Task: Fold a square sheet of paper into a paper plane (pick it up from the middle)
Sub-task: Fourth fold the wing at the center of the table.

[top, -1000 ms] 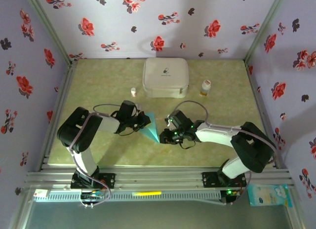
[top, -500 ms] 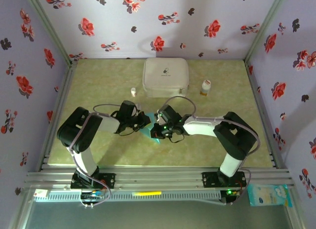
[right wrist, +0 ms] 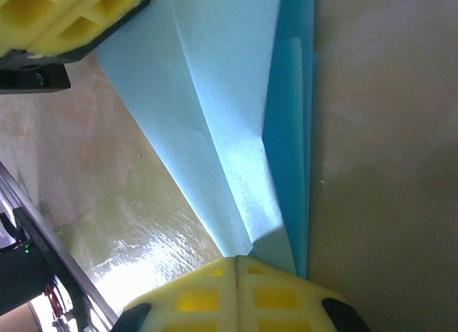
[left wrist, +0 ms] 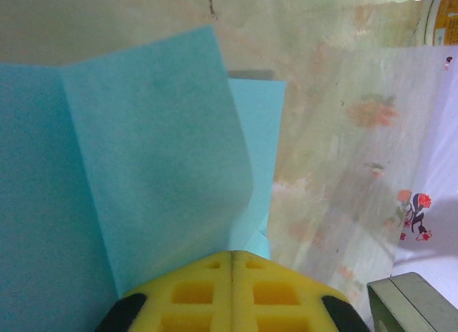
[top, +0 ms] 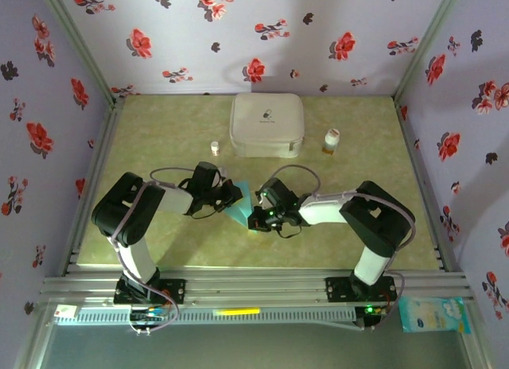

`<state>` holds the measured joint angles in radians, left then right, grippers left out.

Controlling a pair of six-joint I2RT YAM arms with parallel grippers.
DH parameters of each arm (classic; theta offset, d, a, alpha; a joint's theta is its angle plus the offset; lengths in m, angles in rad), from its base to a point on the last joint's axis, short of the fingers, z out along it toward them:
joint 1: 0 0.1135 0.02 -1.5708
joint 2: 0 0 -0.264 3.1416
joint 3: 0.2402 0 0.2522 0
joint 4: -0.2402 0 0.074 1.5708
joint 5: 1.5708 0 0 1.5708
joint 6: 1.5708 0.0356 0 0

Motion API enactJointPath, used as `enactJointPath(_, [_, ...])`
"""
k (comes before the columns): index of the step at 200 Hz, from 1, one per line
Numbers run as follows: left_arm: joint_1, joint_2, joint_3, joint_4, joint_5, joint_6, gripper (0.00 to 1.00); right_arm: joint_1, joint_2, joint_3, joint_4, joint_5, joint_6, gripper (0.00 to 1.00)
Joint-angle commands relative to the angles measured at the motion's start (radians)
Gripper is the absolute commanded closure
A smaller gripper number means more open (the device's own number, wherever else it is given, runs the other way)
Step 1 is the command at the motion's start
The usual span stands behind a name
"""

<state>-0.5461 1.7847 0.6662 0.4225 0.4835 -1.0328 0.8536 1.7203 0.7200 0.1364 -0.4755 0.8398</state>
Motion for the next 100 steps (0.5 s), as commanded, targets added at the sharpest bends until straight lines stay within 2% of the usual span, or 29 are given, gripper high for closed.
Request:
enactJointPath(1, [0.009, 0.019, -0.040, -0.096, -0.059, 0.017, 1.00, 0.005, -0.007, -0.054, -0.004, 0.007, 0.030, 1.00])
enactJointPath(100, [0.015, 0.018, -0.048, -0.091, -0.064, 0.009, 1.00, 0.008, -0.122, -0.201, 0.014, -0.004, 0.057, 0.99])
